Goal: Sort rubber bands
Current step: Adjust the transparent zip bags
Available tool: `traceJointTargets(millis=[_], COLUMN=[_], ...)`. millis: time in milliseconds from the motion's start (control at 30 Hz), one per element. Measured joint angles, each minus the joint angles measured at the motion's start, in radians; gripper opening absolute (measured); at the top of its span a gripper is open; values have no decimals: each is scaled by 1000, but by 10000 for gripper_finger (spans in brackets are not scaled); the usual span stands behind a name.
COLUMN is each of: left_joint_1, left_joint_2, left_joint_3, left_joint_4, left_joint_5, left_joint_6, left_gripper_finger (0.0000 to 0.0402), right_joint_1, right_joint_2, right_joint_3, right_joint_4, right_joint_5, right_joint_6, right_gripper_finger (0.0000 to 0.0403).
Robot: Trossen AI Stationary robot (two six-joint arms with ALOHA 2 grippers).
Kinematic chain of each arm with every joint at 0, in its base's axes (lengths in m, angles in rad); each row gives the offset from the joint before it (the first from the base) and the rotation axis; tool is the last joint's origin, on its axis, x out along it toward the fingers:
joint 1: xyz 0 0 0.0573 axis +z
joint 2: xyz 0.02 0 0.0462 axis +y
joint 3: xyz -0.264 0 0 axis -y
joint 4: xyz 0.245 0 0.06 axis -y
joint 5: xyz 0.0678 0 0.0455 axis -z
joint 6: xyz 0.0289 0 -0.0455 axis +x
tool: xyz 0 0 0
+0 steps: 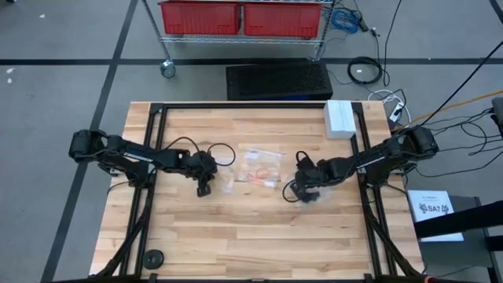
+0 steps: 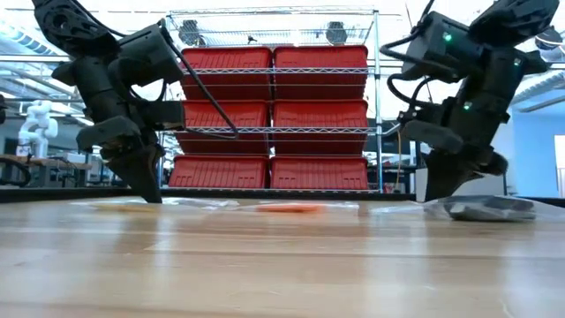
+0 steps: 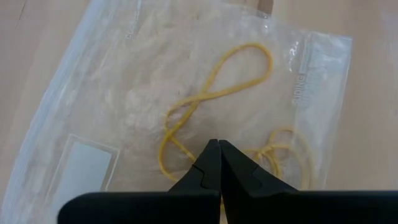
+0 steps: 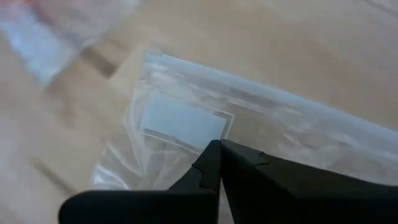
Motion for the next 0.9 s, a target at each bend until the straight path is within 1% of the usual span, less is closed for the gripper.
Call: traceJointTargets(millis=[300,433,567,667,733,800,900], left_joint_1=[4,5,5,12,21,32,56], left_joint_2=[0,0,-1,-1,-1,-1,-1], left_joint_3=[0,1,1,1,1,1,1], left_joint_4=[11,36,62,61,61,65,73], left_joint_5=[-25,-43,-43,-43,-43,-42,-43], left_joint_6=[-13,-13,-13,-13,-13,-13,-13], left_gripper_finger=[0,0,0,0,0,0,0], right_joint_1=[-18,-57,-110,-132,-136,-135,-135], right_joint_2=[1,3,-11,-51,-87,-110,-85], right_joint_3=[-3,-3,-5,5,30,46,54], right_joint_4=[-128,-162,-170,-194,-169,-73,254], right_joint_5=[126,179,206,211,230,228,164], right_joint_6=[271,294,224,163,117,40,-136], right_gripper_finger=[0,0,0,0,0,0,0])
